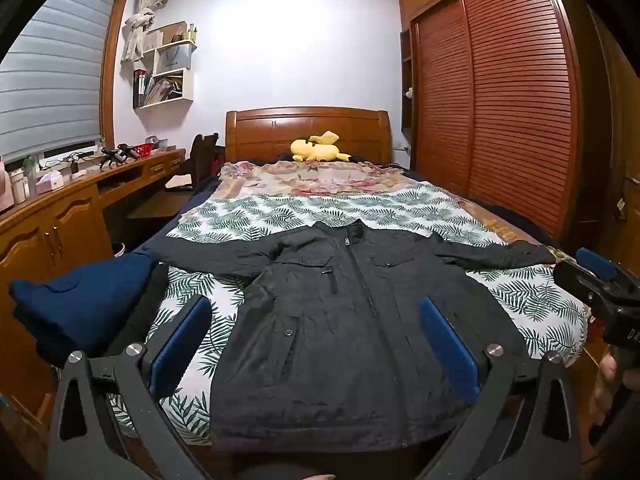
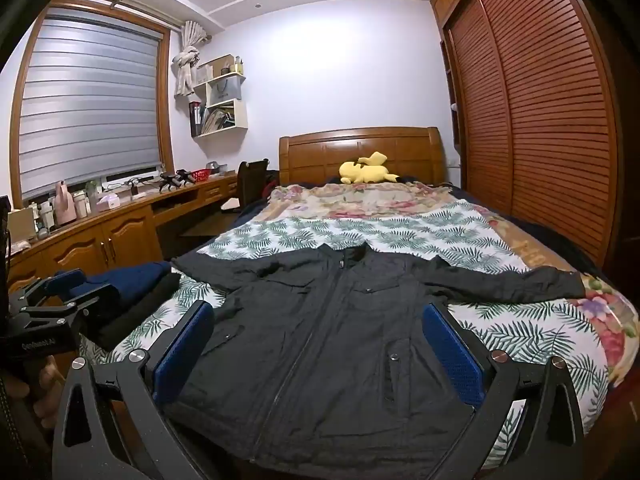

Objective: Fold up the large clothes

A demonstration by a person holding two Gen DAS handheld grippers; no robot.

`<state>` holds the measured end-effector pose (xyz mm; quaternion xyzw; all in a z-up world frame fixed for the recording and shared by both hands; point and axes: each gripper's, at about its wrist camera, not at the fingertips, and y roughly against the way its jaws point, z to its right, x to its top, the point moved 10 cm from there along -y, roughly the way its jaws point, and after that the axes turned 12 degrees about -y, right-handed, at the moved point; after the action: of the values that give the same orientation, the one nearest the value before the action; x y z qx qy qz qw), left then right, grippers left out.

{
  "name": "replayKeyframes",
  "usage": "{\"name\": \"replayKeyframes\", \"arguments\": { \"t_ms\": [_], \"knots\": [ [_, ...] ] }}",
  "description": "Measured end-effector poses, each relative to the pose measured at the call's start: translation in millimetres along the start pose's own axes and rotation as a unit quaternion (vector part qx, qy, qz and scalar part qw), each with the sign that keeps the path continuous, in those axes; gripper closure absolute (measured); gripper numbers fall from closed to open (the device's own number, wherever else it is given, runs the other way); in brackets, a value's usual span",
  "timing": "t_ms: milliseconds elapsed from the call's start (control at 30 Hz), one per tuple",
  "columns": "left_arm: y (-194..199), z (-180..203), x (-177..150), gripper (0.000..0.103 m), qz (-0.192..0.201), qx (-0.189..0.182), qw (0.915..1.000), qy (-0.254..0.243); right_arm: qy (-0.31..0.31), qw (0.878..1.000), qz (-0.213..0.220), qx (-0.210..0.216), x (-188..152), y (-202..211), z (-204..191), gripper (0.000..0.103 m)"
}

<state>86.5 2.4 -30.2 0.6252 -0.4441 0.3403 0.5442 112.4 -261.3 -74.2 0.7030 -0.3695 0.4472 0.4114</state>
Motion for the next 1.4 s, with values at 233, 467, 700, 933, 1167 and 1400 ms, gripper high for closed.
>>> {"name": "replayKeyframes", "arguments": {
  "t_ms": [233, 467, 700, 933, 1167, 1400],
  "knots": [
    [2.8, 0.1, 3.4, 0.0, 0.004, 0.002, 1.0, -0.002, -0.002, 1.0, 0.001, 0.001, 0.4, 1.7, 1.7, 0.0],
    [3.8, 0.5, 4.8, 0.0, 0.007, 0.004, 1.0, -0.004, -0.003, 1.0, 0.001, 0.002, 0.7, 2.9, 1.1, 0.0],
    [4.7, 1.9, 5.4, 0.0, 0.009, 0.004, 0.9999, -0.006, -0.002, 1.0, 0.001, 0.003, -0.2, 3.3, 0.9, 0.0],
    [5.2, 0.7, 4.4, 0.0, 0.009, 0.003, 0.9999, -0.004, -0.003, 1.0, -0.004, -0.002, -2.0, -1.3, 2.3, 0.0],
    [5.2, 0.4, 4.5, 0.0, 0.009, 0.004, 0.9999, -0.006, -0.004, 1.0, -0.004, -0.003, -0.1, 0.4, 0.5, 0.0],
    [5.2, -0.4, 4.0, 0.0, 0.01, 0.002, 0.9999, -0.007, -0.004, 1.0, -0.003, -0.002, 0.3, 0.7, 0.3, 0.0]
  ]
}}
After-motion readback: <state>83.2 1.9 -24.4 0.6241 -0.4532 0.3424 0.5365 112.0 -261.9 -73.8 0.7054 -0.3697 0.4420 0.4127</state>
